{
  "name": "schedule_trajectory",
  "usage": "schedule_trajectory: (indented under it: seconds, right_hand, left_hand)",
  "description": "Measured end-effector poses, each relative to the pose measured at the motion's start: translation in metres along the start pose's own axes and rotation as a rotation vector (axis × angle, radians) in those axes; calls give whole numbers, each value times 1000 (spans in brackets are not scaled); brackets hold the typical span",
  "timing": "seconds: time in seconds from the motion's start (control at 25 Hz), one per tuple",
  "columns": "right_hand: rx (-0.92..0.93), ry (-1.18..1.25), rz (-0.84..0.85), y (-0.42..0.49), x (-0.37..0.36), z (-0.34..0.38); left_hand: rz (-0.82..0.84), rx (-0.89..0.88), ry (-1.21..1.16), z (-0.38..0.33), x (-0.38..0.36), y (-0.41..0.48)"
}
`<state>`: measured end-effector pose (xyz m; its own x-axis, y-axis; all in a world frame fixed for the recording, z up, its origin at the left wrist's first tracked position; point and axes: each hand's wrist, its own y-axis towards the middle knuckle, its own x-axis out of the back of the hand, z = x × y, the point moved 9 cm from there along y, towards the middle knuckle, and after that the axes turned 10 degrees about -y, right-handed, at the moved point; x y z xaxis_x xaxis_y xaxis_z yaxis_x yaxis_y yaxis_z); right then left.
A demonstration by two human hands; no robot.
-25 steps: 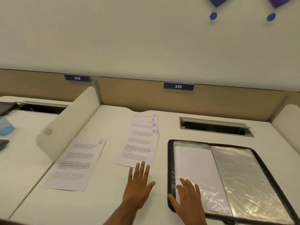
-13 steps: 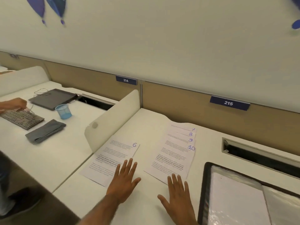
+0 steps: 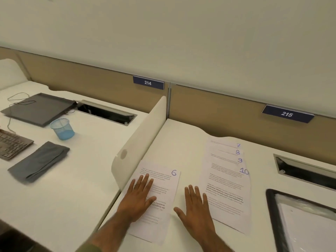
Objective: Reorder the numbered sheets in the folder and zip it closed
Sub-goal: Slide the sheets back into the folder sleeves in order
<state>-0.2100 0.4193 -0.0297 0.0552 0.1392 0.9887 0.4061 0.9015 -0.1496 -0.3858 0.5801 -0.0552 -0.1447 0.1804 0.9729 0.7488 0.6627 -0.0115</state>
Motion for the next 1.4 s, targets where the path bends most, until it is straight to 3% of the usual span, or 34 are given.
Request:
schedule_trajectory:
  seconds: [0.12,0.36,0.96,1.28,1.4]
  right_hand:
    - [-107,20,52,19,-2,20]
    - [-101,-16,69,44,6,52]
    - [-180,82,226,105,-8,59]
    - [-167,200,128,103,6,65]
    - [-244,440,86,103,12,64]
  left_hand:
    - [21,-68,-44,20,-1,14]
    - [52,-154,-116,27,-10,24]
    - [9,-158,-178,33,-8,22]
    - [15,-150,-175,34,-7,22]
    - [29,-148,-174,32,-6,21]
